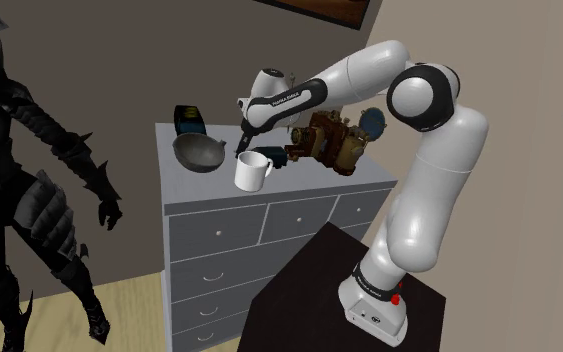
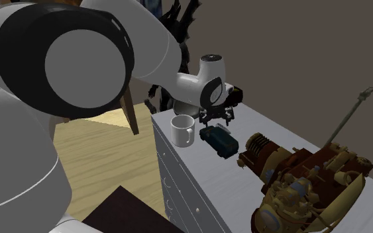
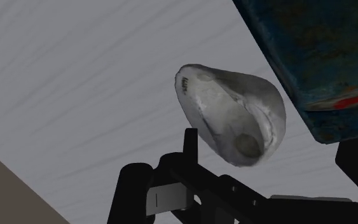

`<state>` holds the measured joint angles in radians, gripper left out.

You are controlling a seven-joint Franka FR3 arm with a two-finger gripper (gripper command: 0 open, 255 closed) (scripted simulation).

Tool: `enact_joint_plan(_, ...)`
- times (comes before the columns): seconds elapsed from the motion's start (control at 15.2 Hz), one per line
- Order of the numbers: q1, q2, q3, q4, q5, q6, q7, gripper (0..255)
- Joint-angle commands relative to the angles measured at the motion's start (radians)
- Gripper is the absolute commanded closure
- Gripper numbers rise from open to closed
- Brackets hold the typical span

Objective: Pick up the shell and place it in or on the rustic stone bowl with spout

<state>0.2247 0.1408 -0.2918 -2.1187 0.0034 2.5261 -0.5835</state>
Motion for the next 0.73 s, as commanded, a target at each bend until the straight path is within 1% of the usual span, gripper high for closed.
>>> enact_joint_plan(0.0,0.000,0.000,0.000,0.000,0.000,0.001,0.000,0)
enact_joint_plan(0.13,0.000,0.000,0.000,0.000,0.000,0.000,0.000,0)
enact_joint_plan(0.2,0.000,0.000,0.000,0.000,0.000,0.000,0.000,255)
enact_joint_plan(0.66,0.000,0.000,0.000,0.000,0.000,0.000,0.000,255)
